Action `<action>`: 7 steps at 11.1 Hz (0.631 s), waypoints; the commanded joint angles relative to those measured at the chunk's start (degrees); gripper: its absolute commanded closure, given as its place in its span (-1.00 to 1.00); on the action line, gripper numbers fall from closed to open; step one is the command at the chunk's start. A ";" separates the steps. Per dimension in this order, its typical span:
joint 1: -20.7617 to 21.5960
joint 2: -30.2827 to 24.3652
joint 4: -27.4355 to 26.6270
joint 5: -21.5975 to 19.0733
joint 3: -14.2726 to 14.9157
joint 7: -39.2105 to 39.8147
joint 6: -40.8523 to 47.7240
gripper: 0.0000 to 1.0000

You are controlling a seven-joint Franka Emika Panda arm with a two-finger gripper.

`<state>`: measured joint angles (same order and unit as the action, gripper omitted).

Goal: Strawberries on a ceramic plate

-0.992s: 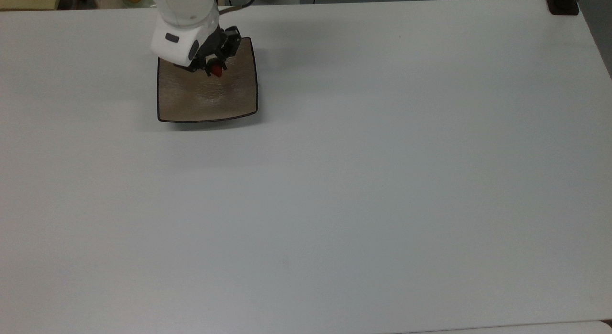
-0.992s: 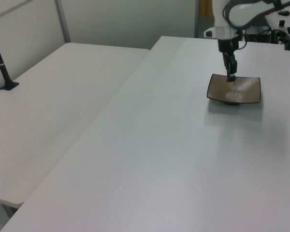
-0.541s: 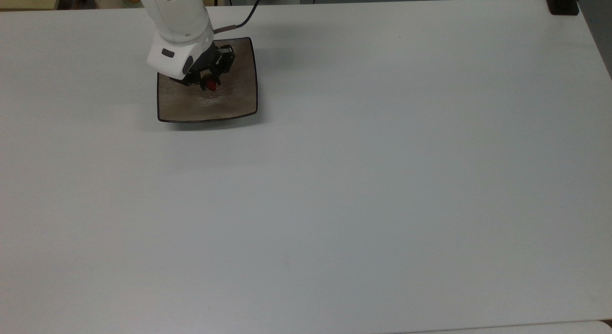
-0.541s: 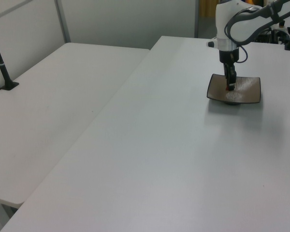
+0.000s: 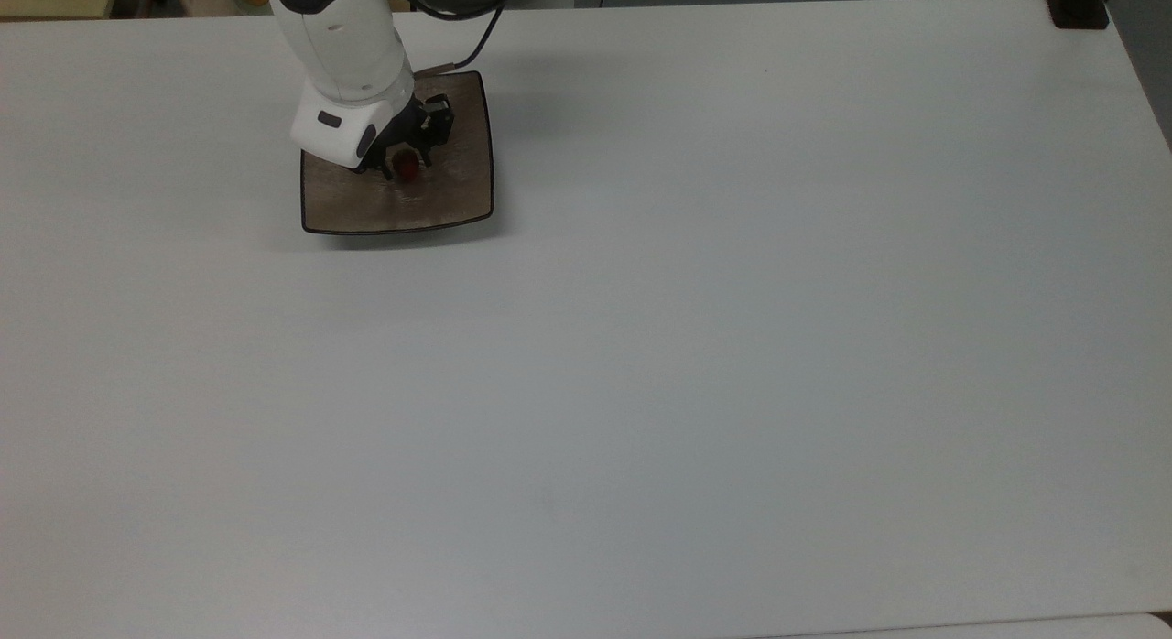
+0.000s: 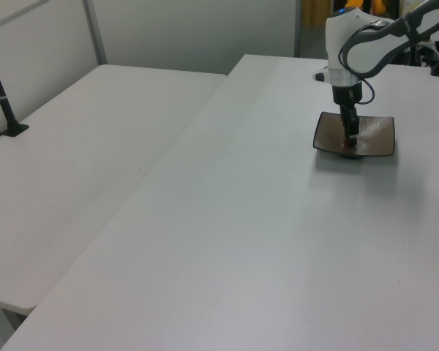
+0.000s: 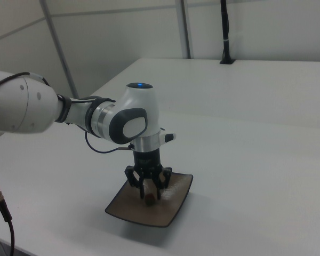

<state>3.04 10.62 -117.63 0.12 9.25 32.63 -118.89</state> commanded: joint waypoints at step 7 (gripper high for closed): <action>2.93 -7.01 19.88 -3.29 -5.55 -22.64 20.88 -1.00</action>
<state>4.67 5.75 -101.66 -2.52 6.14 20.51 -102.64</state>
